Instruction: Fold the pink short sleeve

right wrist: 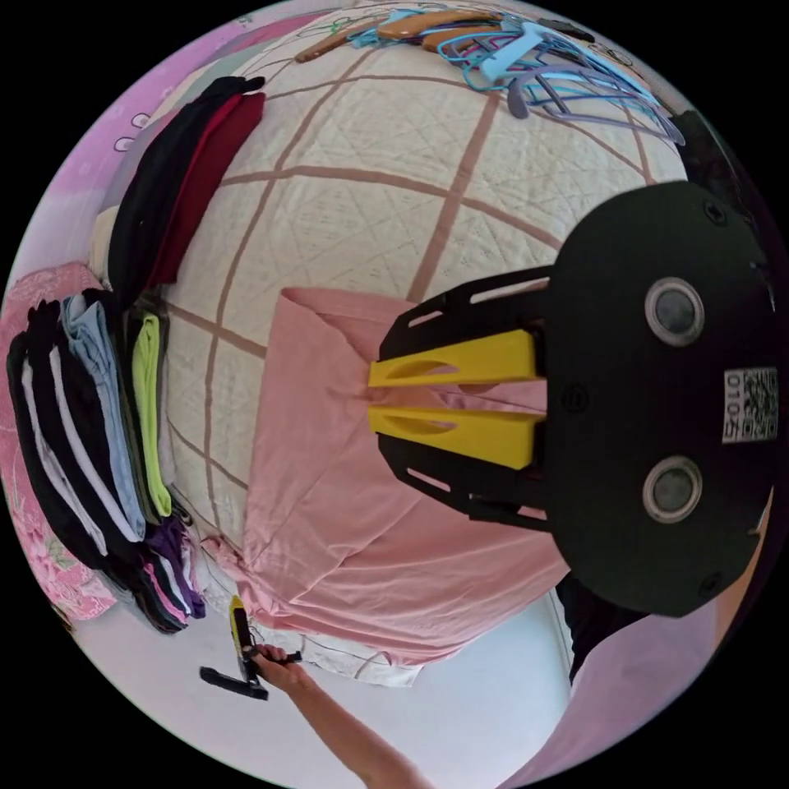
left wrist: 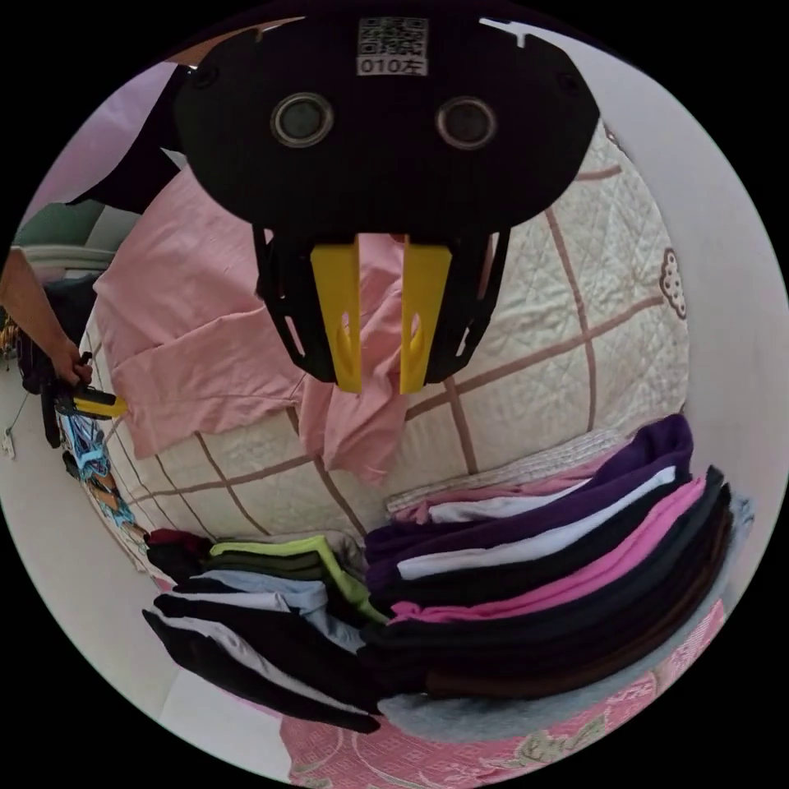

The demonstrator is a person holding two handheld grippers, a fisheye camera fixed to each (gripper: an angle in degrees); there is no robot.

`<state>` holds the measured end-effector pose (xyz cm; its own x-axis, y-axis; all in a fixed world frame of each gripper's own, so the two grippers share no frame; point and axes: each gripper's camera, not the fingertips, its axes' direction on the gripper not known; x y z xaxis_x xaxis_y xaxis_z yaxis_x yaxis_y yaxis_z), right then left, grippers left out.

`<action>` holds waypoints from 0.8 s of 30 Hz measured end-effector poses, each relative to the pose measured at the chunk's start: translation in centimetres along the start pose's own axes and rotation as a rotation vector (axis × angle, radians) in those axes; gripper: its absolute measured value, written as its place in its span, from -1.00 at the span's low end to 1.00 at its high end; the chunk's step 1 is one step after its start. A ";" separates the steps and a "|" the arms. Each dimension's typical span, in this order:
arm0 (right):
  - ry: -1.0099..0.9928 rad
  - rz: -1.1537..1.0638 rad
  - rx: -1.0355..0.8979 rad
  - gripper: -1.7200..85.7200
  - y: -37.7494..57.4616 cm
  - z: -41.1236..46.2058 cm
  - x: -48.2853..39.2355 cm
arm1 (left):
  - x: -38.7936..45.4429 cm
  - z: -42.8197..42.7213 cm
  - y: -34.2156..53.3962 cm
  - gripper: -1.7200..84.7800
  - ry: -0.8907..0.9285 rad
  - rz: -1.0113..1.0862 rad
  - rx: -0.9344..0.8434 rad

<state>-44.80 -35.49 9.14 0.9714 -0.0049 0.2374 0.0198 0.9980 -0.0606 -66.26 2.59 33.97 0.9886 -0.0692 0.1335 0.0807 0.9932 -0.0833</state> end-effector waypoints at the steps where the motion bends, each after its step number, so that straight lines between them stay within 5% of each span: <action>1: 0.013 -0.012 0.006 -0.87 0.0 -0.3 -0.2 | 0.2 0.5 -1.1 -0.89 0.006 0.026 -0.028; 6: -0.008 -0.032 0.006 -0.89 0.1 -1.2 0.0 | 0.8 2.1 -3.6 -0.95 -0.017 0.099 -0.119; 15: -0.057 -0.072 0.153 -0.91 -3.4 -8.2 4.5 | -6.8 -5.3 -3.9 -0.96 0.086 -0.230 0.214; 24: -0.138 -0.080 0.117 -0.91 -6.7 -7.3 6.3 | -3.3 -2.9 -9.1 -0.92 0.035 0.012 0.066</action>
<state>-37.10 -42.71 4.01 0.9262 -0.0834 0.3678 0.0599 0.9954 0.0749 -69.85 -6.53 31.46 0.9934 -0.0595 0.0978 0.0617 0.9979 -0.0189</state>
